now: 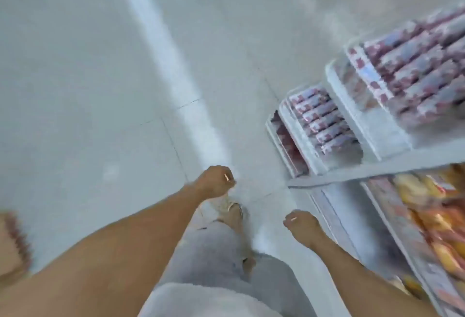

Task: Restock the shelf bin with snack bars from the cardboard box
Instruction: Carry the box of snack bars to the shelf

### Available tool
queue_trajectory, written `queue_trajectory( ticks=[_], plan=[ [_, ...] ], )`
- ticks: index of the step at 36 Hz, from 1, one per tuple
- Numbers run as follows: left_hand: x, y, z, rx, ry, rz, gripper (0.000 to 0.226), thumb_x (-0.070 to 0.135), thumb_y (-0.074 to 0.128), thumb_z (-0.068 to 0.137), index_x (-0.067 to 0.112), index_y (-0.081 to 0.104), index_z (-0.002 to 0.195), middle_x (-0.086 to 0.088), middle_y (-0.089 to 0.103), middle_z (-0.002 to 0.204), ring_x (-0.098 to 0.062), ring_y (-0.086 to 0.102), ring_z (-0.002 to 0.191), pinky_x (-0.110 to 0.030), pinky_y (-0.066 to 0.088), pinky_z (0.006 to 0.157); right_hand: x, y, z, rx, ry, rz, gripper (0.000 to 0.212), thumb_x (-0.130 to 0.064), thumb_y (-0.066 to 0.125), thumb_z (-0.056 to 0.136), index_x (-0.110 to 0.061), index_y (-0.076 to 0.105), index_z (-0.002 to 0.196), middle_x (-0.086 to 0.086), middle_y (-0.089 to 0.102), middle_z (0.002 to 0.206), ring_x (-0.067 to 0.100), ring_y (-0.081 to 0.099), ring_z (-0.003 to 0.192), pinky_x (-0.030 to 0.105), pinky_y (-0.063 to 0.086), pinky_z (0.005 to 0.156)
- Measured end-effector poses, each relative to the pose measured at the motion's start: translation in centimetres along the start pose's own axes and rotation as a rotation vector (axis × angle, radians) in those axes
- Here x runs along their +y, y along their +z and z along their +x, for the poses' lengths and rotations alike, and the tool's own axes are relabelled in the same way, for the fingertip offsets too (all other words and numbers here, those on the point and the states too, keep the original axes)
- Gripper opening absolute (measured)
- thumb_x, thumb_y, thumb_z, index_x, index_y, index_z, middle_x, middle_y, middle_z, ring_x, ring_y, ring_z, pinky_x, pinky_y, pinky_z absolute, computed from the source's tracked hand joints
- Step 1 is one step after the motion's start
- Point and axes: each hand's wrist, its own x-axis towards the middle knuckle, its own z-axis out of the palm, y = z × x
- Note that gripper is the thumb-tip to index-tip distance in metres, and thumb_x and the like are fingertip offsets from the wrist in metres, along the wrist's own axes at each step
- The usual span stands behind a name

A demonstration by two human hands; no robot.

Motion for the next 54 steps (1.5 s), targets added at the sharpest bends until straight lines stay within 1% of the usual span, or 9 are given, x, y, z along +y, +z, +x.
queue_trajectory(
  ticks=[5,7,12,17,21,31,41,48,54],
  plan=[
    [-10.4,-6.3,-0.1,0.089,-0.154,-0.224,0.027,0.037,0.059,0.098,0.014,0.068,0.109,-0.007,0.067,0.104,-0.026,0.062,0.102,-0.028,0.047,0.083,-15.5,-3.2,4.2,0.035,-0.177,-0.195,0.016,-0.024,0.067,0.092,-0.015,0.071,0.105,-0.001,0.062,0.093,0.017,0.058,0.091,0.024,0.042,0.081],
    [-14.0,-8.6,-0.4,0.132,-0.221,-0.302,0.028,0.037,0.058,0.099,0.014,0.067,0.112,-0.009,0.065,0.117,-0.027,0.06,0.11,-0.032,0.048,0.092,-21.8,-3.6,5.2,0.002,-0.266,-0.247,0.014,-0.022,0.067,0.092,-0.015,0.071,0.103,-0.001,0.065,0.091,0.019,0.062,0.088,0.025,0.043,0.077],
    [-20.7,-12.3,-3.2,0.288,-0.347,-0.533,0.027,0.037,0.056,0.098,0.016,0.066,0.113,-0.001,0.062,0.114,-0.022,0.057,0.11,-0.033,0.048,0.093,-34.5,-2.4,6.9,-0.085,-0.431,-0.488,0.011,-0.027,0.064,0.093,-0.021,0.068,0.102,0.002,0.07,0.094,0.017,0.063,0.081,0.019,0.041,0.062],
    [-26.3,-12.7,-6.6,0.415,-0.451,-0.825,0.019,0.039,0.06,0.095,0.022,0.065,0.101,0.002,0.065,0.102,-0.022,0.063,0.102,-0.037,0.052,0.094,-44.9,1.6,7.1,-0.206,-0.535,-0.644,0.009,-0.028,0.064,0.094,-0.024,0.068,0.1,0.001,0.071,0.095,0.019,0.069,0.087,0.025,0.046,0.068],
    [-30.5,-12.0,-9.2,0.48,-0.56,-0.947,0.028,0.036,0.057,0.097,0.014,0.066,0.111,-0.001,0.064,0.109,-0.024,0.062,0.108,-0.037,0.051,0.096,-52.1,5.8,7.0,-0.313,-0.622,-0.793,0.008,-0.028,0.063,0.094,-0.023,0.068,0.099,0.001,0.07,0.096,0.021,0.068,0.09,0.025,0.045,0.069],
    [-38.1,-11.5,-15.1,0.705,-0.853,-1.291,0.015,0.04,0.06,0.095,0.025,0.063,0.094,-0.002,0.068,0.111,-0.023,0.064,0.104,-0.034,0.052,0.092,-66.8,17.0,8.4,-0.498,-0.79,-1.208,0.013,-0.024,0.067,0.092,-0.026,0.063,0.08,-0.001,0.068,0.082,0.019,0.065,0.076,0.023,0.044,0.065],
    [-45.4,-11.6,-22.4,1.014,-1.002,-1.615,0.017,0.034,0.058,0.095,0.02,0.068,0.101,0.002,0.071,0.098,-0.017,0.067,0.088,-0.026,0.048,0.065,-77.9,31.3,4.4,-0.538,-0.866,-1.57,0.007,-0.025,0.063,0.089,-0.021,0.069,0.09,0.004,0.073,0.091,0.013,0.06,0.062,0.022,0.045,0.058],
    [-55.7,-7.1,-26.9,1.107,-1.101,-1.75,0.017,0.036,0.059,0.095,0.022,0.067,0.099,0.001,0.07,0.1,-0.017,0.065,0.091,-0.027,0.049,0.072,-82.3,45.9,0.3,-0.581,-0.952,-1.721,0.015,-0.028,0.061,0.094,-0.017,0.069,0.101,0.003,0.068,0.103,0.016,0.061,0.077,0.024,0.046,0.061],
    [-63.5,-5.9,-31.8,1.033,-1.109,-1.803,0.013,0.039,0.061,0.094,0.027,0.065,0.093,0.0,0.071,0.099,-0.019,0.068,0.087,-0.032,0.055,0.08,-87.0,55.6,-4.8,-0.592,-0.977,-1.736,0.016,-0.029,0.061,0.094,-0.017,0.068,0.103,0.004,0.067,0.109,0.014,0.059,0.071,0.023,0.043,0.058]
  ],
)
